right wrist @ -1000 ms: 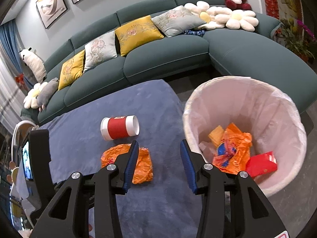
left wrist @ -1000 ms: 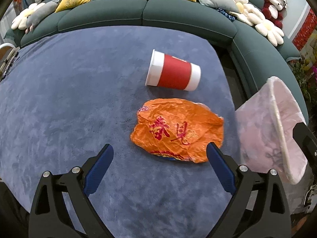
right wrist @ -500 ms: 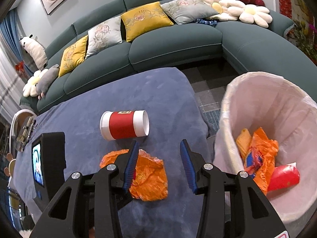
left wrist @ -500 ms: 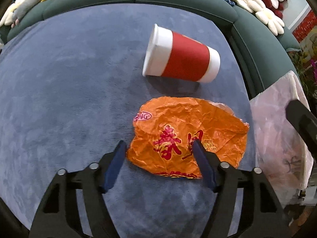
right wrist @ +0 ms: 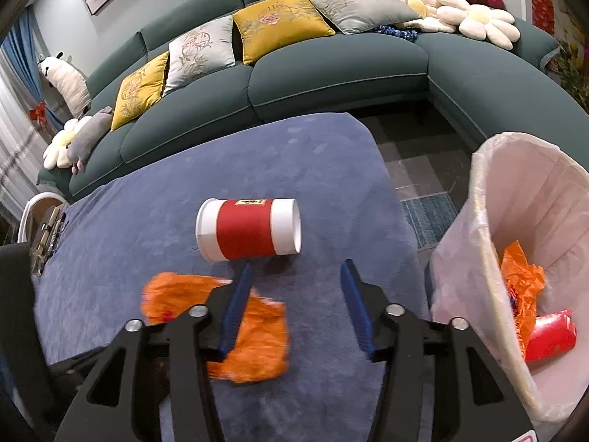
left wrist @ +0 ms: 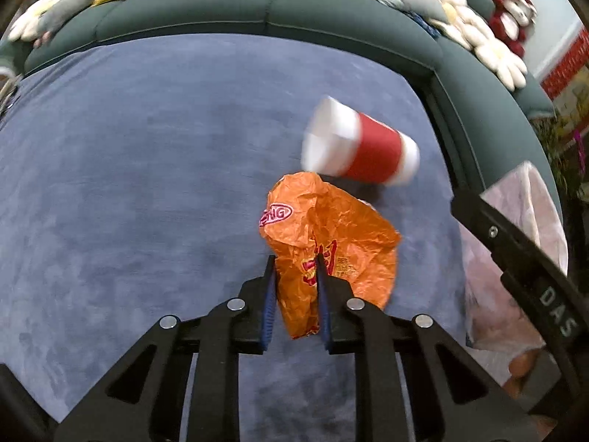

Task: Collect trash
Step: 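Grasp the last orange wrapper with the left tool while the right grasps the red-and-white cup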

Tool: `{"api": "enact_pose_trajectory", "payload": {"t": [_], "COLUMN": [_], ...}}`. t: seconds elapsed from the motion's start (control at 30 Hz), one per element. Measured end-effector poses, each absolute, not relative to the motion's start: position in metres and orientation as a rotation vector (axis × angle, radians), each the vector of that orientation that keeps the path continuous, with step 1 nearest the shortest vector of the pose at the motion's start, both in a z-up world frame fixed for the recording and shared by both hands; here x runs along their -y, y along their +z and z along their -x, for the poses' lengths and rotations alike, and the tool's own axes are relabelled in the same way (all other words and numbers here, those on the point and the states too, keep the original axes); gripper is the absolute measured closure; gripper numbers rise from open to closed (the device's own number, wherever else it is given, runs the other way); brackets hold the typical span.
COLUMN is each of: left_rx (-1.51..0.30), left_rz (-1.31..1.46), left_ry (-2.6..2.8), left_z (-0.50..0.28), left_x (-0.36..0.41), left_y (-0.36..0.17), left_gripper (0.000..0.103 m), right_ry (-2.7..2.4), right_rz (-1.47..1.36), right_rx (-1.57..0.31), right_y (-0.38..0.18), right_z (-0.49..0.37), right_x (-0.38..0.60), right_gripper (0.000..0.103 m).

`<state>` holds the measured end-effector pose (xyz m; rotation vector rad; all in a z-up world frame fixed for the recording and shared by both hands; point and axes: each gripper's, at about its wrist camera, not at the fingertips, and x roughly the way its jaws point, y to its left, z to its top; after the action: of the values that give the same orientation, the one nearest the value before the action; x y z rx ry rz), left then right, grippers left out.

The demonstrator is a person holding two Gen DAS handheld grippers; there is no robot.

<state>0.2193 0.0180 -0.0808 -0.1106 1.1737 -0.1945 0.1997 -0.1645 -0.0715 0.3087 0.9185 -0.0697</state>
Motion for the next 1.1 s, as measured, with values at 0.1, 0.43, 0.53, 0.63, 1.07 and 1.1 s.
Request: {"api": "enact_pose_trajectory", "payload": {"t": [0.1, 0.43, 0.53, 0.63, 1.07, 1.1], "left_rx": [-1.162, -1.103, -1.092, -1.092, -1.125, -1.130], "left_rz": [0.157, 0.238, 0.249, 0.258, 0.243, 0.235], "left_ry": [-0.135, 0.018, 0.012, -0.019, -0.109, -0.113], "left_z": [-0.219, -0.249, -0.264, -0.281, -0.292, -0.289], "left_x": [-0.051, -0.113, -0.111, -0.101, -0.064, -0.060], "left_y": [-0.073, -0.056, -0.055, -0.056, -0.069, -0.071], "left_gripper": [0.085, 0.085, 0.085, 0.084, 0.084, 0.084], "right_ry": [-0.059, -0.050, -0.056, -0.069, -0.143, -0.151], "right_rz": [-0.303, -0.255, -0.251, -0.229, -0.210, -0.220], "right_rx": [-0.925, -0.958, -0.967, -0.971, -0.982, -0.986], "right_y": [-0.073, -0.086, -0.091, -0.095, -0.105, -0.106], "right_z": [-0.206, -0.246, -0.258, -0.267, -0.268, -0.267], "right_x": [0.156, 0.124, 0.116, 0.109, 0.118, 0.122], "right_gripper": [0.043, 0.024, 0.024, 0.019, 0.038, 0.043]}}
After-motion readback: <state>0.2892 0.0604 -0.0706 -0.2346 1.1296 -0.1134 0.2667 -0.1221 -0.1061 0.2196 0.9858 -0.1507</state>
